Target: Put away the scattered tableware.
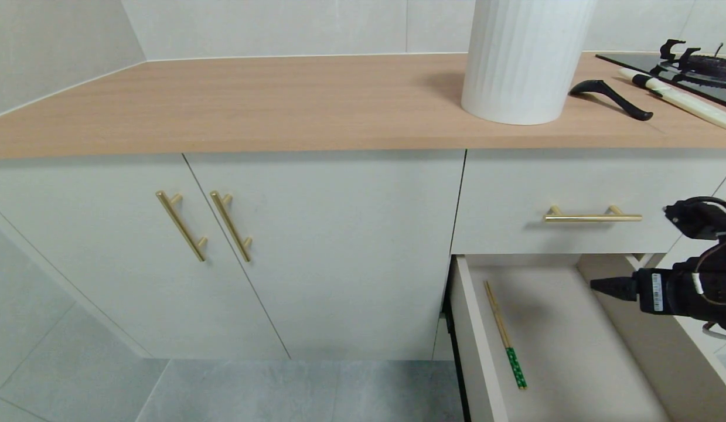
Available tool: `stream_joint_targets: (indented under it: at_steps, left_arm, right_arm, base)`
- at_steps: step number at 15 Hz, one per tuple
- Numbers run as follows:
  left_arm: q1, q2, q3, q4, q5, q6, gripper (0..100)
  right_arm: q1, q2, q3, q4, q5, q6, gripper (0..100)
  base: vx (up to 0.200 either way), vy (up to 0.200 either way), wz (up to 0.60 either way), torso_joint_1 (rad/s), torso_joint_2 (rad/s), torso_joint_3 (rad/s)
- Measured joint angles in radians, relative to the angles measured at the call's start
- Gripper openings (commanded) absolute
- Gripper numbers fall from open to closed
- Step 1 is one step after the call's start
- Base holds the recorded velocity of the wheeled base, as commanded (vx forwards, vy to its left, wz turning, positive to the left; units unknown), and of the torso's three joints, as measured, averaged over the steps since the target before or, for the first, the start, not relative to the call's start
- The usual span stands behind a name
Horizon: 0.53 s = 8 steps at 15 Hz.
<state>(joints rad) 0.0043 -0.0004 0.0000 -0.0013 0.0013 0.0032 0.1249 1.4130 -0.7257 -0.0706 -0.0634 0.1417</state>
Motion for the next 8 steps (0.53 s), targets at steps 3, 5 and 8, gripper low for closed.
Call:
stream_joint_targets:
  at_steps: [3, 5, 8]
  left_arm:
    - [0.000, 0.000, 0.000, 0.000, 0.000, 0.000, 100]
    - [0.000, 0.000, 0.000, 0.000, 0.000, 0.000, 100]
    - [0.000, 0.000, 0.000, 0.000, 0.000, 0.000, 100]
  right_arm:
    - [-0.034, -0.029, -0.003, -0.007, 0.000, -0.021, 100]
    - [-0.038, -0.039, 0.001, -0.007, 0.000, -0.037, 100]
    - [-0.040, -0.045, 0.004, -0.008, -0.001, -0.039, 100]
  base:
    - [0.000, 0.000, 0.00, 0.000, 0.00, 0.000]
    - [0.000, 0.000, 0.00, 0.000, 0.00, 0.000]
    - [0.000, 0.000, 0.00, 0.031, -0.12, -0.081]
